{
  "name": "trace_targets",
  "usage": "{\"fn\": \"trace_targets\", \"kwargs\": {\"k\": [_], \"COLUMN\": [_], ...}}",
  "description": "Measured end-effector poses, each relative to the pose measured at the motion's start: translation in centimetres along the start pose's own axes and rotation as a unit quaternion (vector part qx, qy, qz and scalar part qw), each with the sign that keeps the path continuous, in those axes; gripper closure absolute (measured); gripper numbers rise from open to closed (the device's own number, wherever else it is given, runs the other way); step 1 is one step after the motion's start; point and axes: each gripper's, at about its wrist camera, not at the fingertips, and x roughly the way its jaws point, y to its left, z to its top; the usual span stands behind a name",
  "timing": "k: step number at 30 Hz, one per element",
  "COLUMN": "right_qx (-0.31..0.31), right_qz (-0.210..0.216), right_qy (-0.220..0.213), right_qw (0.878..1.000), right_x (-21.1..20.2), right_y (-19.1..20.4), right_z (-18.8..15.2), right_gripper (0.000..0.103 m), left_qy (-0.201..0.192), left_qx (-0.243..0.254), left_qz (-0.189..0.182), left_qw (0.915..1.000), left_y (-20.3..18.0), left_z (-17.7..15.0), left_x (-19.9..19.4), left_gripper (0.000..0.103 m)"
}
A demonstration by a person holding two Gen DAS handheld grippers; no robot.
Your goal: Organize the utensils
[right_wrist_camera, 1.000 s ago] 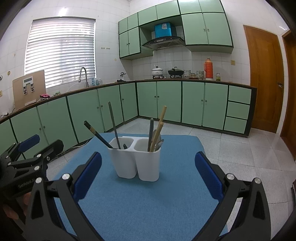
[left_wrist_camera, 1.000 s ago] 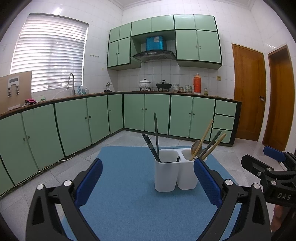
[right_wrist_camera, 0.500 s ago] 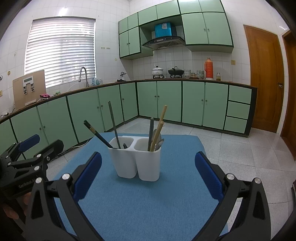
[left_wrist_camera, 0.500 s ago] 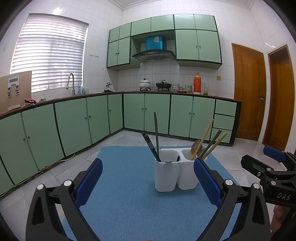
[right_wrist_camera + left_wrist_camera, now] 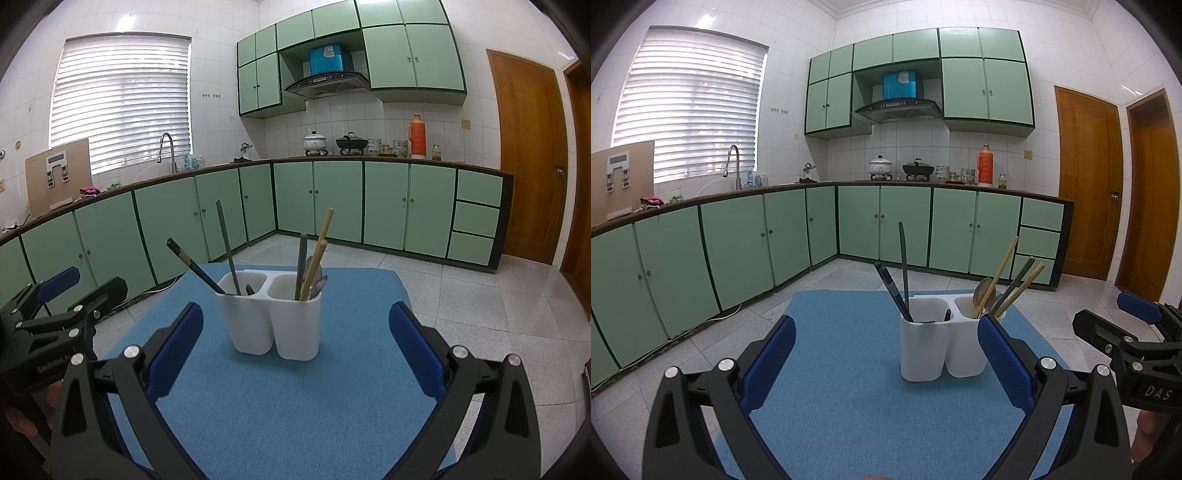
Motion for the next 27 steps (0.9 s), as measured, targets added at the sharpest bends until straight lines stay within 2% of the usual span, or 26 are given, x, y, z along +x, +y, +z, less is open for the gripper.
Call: {"fn": "trace_targets", "kwargs": {"k": [27], "right_qx": [0.000], "right_qz": [-0.001], "right_qy": [0.001], "right_qw": [1.000], "right_x": [0.07], "right_y": [-0.10], "right_z": [-0.13], "right_gripper": [0.005], "left_qy": [0.002], "left_qx": [-0.002], "left_qz": [0.004], "left_qw": [1.0000], "left_y": [0.40], "left_z": [-0.53], "left_x": [0.30], "left_gripper": [0.006]}}
